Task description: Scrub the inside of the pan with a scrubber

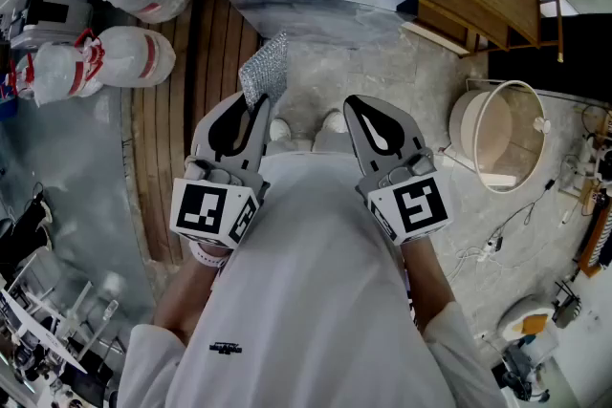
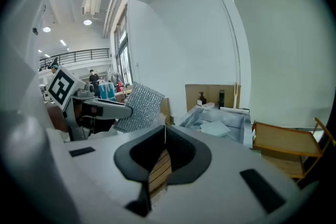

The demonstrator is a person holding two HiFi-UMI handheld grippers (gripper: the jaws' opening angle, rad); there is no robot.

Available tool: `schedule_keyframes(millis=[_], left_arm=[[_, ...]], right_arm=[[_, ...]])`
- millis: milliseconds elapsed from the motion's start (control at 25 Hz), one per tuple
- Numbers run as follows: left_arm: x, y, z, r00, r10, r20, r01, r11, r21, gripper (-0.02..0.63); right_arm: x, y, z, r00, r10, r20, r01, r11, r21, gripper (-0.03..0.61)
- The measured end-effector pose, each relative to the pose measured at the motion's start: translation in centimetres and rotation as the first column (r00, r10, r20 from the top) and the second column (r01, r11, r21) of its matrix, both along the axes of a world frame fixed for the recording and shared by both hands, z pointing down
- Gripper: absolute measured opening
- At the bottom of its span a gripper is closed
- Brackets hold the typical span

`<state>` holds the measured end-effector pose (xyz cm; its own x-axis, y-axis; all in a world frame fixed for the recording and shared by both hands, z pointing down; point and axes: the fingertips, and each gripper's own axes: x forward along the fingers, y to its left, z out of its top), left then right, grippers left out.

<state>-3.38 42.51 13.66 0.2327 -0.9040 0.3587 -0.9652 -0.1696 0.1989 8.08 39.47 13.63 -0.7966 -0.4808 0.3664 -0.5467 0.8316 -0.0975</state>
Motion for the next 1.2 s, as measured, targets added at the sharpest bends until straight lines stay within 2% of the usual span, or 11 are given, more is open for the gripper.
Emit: schedule_keyframes(millis=[480,1040,1200], left_arm=[[1.6,1.1,-0.9,0.999,-0.032,0.011,0.032,0.999,-0.008,0.075],[5.2,-0.3,0.1,0.997,-0.055,0.054,0.057,0.997,-0.043,0.075],[6.0,-1.5,0.6,0.996,-0.062,0.065,0.065,0.997,-0.05,0.075]], right_arm=[[2.6,0.3,0.2,0.998,0.057,0.042,-0.056,0.998,-0.027,0.009],[6.7,-1.3,0.8,0.994,0.025,0.107,-0.023,1.0,-0.02,0.009],[7.8,-3.0,1.3,0.989,0.029,0.145,-0.022,0.998,-0.053,0.009]])
